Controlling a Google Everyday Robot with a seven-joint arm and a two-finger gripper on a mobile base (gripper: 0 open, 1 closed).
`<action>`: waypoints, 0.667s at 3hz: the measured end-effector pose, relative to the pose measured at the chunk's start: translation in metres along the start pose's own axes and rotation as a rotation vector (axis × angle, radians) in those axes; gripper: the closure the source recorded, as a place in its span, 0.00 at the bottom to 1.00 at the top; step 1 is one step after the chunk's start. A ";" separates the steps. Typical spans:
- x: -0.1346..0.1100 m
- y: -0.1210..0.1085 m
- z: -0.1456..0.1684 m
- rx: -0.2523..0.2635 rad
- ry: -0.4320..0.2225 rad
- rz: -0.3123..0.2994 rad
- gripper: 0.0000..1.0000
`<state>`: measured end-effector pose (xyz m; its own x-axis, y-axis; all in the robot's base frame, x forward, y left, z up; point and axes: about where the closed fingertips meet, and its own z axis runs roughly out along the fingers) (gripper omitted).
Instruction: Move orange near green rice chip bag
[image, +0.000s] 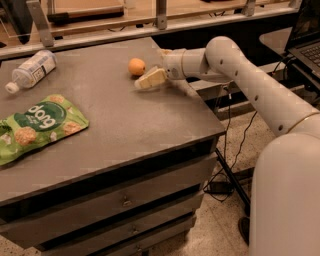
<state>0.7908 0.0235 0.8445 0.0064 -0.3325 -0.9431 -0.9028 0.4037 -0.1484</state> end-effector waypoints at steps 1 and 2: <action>-0.003 0.001 0.012 -0.022 -0.003 0.032 0.00; -0.003 0.004 0.025 -0.064 -0.001 0.052 0.26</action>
Offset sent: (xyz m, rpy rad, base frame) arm 0.0116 0.0245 -0.0043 0.0283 0.0783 0.0518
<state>0.7982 0.0471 0.8394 -0.0405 -0.3116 -0.9493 -0.9274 0.3653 -0.0803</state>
